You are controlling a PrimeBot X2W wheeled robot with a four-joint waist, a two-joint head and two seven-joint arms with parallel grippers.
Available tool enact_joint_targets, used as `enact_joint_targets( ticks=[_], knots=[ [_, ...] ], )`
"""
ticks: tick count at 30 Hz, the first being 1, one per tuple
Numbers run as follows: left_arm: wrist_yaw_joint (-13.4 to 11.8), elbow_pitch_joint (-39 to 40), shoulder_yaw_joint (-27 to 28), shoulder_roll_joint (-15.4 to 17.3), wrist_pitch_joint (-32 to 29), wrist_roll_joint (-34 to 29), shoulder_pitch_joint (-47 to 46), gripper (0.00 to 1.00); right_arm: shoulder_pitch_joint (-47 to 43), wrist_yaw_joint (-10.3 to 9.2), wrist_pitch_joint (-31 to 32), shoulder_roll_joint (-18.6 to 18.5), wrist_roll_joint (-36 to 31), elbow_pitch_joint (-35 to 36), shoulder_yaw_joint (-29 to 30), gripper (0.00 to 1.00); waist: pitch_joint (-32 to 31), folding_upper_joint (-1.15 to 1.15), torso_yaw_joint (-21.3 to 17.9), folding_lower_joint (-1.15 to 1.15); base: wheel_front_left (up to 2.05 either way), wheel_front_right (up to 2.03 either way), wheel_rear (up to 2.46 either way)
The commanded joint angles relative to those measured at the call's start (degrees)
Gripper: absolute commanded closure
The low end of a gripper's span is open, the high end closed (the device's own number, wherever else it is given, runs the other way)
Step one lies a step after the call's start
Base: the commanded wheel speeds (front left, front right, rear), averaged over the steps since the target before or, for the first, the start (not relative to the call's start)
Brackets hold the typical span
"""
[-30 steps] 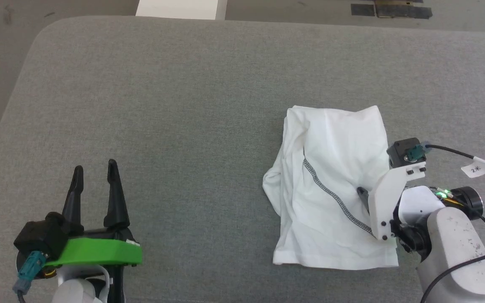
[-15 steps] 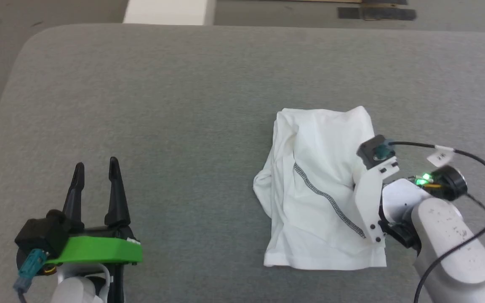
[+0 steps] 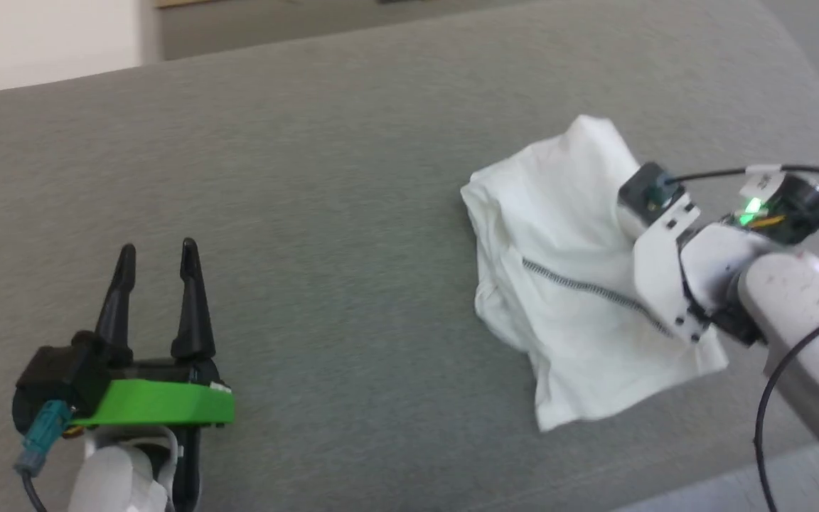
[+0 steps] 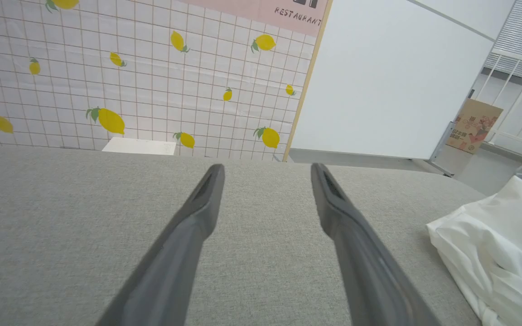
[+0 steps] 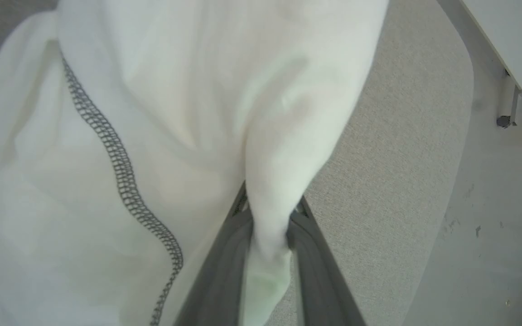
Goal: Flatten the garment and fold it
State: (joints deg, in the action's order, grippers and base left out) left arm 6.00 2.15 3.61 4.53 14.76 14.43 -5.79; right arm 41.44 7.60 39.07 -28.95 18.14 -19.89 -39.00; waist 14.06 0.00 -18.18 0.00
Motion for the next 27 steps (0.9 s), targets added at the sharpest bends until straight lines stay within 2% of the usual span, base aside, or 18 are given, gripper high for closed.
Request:
enact_joint_targets(
  ticks=[1,7,15,25,26,27],
  knots=[
    [0.03,0.70,0.14,0.92,-0.10,-1.07,-1.27,0.00,2.11,-0.11,-1.33,-0.42,0.01,-1.12,-0.11,1.00,6.12,0.00,-8.52,0.00,0.00,0.00,0.00],
    [-0.34,4.99,0.31,3.51,-2.82,-2.43,-3.31,0.00,6.99,-0.11,-6.11,-2.99,-0.72,-8.21,2.95,1.00,12.33,0.00,-8.45,0.00,0.00,0.00,0.00],
    [-1.96,12.60,3.17,6.76,-6.82,-3.14,-3.99,0.00,9.80,-0.11,-11.10,-8.64,-3.79,-16.79,10.62,1.00,19.58,0.00,-3.32,0.00,0.00,0.00,0.00],
    [-4.08,20.94,8.35,9.36,-10.22,-2.77,-0.36,0.00,11.68,-0.11,-13.99,-10.24,-9.25,-24.83,24.33,1.00,23.05,0.00,0.32,0.00,0.00,0.00,0.00],
    [-4.08,21.24,8.51,9.45,-10.33,-2.63,-0.19,0.00,11.65,-0.11,-13.95,-10.22,-9.88,-25.48,25.54,0.96,23.13,0.00,0.53,0.00,0.00,0.00,0.00],
    [-4.05,21.51,8.57,9.53,-10.43,-2.47,-0.04,0.00,11.62,-0.11,-14.03,-10.27,-10.77,-26.16,27.14,0.58,23.18,0.00,0.79,0.00,0.00,0.00,0.00]
  ],
)
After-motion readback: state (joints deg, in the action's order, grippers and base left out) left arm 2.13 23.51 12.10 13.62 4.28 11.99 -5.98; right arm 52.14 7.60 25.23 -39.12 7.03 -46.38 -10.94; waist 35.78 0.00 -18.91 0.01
